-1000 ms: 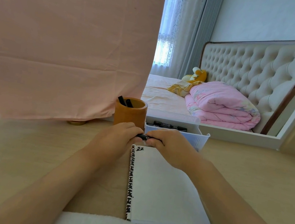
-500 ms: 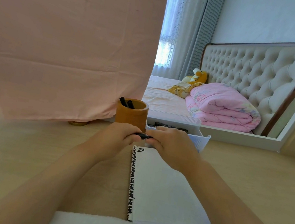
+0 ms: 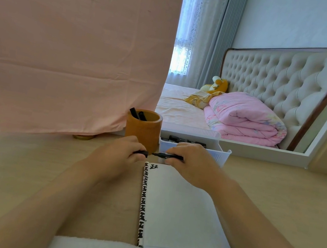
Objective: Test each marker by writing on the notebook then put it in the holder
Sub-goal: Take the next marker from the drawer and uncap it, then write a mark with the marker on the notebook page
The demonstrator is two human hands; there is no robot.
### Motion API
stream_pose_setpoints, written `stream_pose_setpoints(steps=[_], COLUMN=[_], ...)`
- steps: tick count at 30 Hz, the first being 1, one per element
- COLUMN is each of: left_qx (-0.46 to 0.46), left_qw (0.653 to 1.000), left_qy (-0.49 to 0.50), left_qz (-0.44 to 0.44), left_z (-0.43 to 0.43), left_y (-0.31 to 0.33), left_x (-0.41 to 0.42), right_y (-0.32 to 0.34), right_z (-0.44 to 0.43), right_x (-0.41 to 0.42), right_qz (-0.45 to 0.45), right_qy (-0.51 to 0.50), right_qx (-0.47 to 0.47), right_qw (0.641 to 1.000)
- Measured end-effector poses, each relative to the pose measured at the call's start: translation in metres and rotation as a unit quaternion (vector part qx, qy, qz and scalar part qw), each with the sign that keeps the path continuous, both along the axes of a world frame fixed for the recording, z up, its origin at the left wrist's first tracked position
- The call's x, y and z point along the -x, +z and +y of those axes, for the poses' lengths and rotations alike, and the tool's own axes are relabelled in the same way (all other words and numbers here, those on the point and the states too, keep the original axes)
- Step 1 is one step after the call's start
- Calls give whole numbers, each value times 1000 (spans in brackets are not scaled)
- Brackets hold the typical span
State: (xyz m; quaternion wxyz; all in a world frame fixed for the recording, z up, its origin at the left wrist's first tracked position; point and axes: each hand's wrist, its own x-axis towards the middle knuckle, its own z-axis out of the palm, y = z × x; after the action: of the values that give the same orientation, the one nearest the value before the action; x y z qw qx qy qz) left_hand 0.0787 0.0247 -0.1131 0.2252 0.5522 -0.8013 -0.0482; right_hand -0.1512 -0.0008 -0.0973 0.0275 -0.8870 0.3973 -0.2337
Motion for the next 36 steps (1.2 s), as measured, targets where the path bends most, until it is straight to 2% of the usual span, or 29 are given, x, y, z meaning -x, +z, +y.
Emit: stream_pose_setpoints(steps=[4, 7, 11, 13, 16, 18, 19, 22, 25, 30, 34, 36], left_qx=[7, -5, 15, 30, 57, 38, 18, -21, -40, -56, -51, -52], left_qw=[999, 998, 999, 998, 995, 996, 996, 999, 999, 996, 996, 996], left_qy=[51, 59, 51, 53, 35, 13, 5, -6, -14, -7, 3, 6], left_qz=[17, 26, -2, 19, 69, 82, 82, 46, 33, 62, 67, 71], left_z=[-4, -6, -8, -7, -5, -3, -3, -3, -5, -8, -9, -8], left_y=[-18, -29, -32, -30, -27, -27, -29, -33, -35, -38, -38, -39], left_x=[-7, -7, -2, 1, 11, 18, 21, 24, 24, 23, 24, 24], right_y=[5, 10, 17, 20, 21, 20, 19, 13, 6, -5, -16, -21], right_z=[-1, -1, 5, 7, 5, 3, 1, -1, 0, 1, 3, 3], right_x=[3, 1, 0, 1, 7, 11, 14, 19, 19, 3, -3, -6], right_qz=[-78, -172, -317, -373, -424, -441, -436, -403, -412, -390, -329, -301], right_qy=[-15, -12, 57, 80, 114, 151, 159, 185, 194, 79, 9, -30], right_qx=[-73, -142, -235, -262, -326, -394, -408, -414, -428, -339, -258, -230], right_qw=[994, 975, 917, 887, 837, 792, 786, 795, 781, 853, 909, 925])
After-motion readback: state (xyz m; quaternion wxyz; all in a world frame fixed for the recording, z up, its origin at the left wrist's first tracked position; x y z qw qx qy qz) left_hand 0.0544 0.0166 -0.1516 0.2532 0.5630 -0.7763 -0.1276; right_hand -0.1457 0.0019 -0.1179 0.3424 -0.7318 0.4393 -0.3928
